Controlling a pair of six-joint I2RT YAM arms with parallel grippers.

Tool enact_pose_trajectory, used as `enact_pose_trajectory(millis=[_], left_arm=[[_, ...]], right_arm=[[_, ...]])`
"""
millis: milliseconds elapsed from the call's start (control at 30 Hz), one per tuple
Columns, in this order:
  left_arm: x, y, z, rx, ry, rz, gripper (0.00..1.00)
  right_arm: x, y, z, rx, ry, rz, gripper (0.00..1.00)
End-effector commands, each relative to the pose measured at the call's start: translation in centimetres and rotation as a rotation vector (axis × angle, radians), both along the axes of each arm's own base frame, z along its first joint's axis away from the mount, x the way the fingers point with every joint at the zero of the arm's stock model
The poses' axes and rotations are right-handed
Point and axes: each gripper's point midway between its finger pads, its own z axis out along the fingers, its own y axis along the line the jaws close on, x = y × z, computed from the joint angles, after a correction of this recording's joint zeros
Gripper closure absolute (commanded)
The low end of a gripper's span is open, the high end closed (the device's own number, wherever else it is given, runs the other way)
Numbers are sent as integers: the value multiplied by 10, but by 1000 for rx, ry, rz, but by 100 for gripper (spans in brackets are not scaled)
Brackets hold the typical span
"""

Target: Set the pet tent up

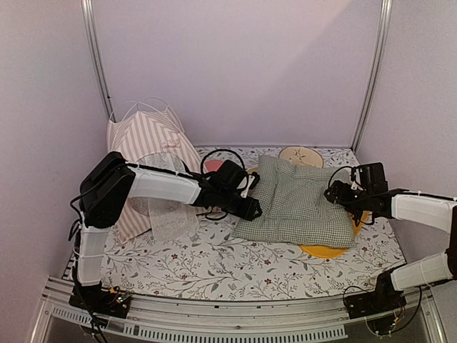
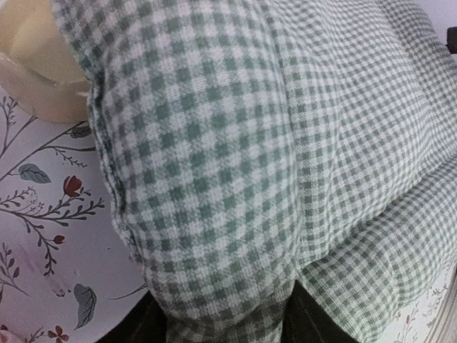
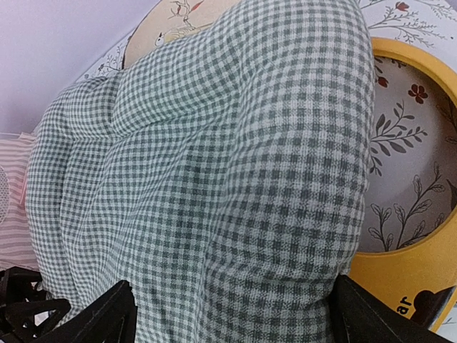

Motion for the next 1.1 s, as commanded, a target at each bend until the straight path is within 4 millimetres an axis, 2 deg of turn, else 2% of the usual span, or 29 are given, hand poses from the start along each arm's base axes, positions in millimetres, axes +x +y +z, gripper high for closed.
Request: enact_pose_trajectory(millis=[0,233,367,500,567,667,700,800,867,967,1033,1067], left_arm=[[-7,-12,-3,2,5,-27,57],[-11,-17,5,-7,-2,-40,88],[-14,-17,10,-7,-12,-41,97],[-12,-14,16,-2,-31,-32,97],[-11,-13,18,6,-41,-26,87],[-5,-10,20,20,-60,-7,57],[-3,-10,21,25,-66,-3,51],[12,-12,21,57,-85,26,40],[22,-10,13,98,-94,52,26],[35,-14,2,119,-90,57,19],[38,-22,2,104,-84,36,23],[39,-27,4,88,-82,25,28]], right_arm=[[2,4,-1,12,-14,26,6],[1,-1,1,-19,-17,17,8],[1,-8,3,-55,-20,-2,8],[3,-17,4,-89,-17,-16,6],[4,-18,6,-92,-24,-16,5],[8,-19,10,-96,-26,-15,5],[8,-19,10,-97,-28,-15,5],[13,-20,12,-104,-32,-19,4],[17,-23,12,-116,-29,-27,4],[27,-28,12,-131,-20,-35,5],[35,-31,13,-140,-20,-39,5],[39,-30,12,-140,-17,-37,5]])
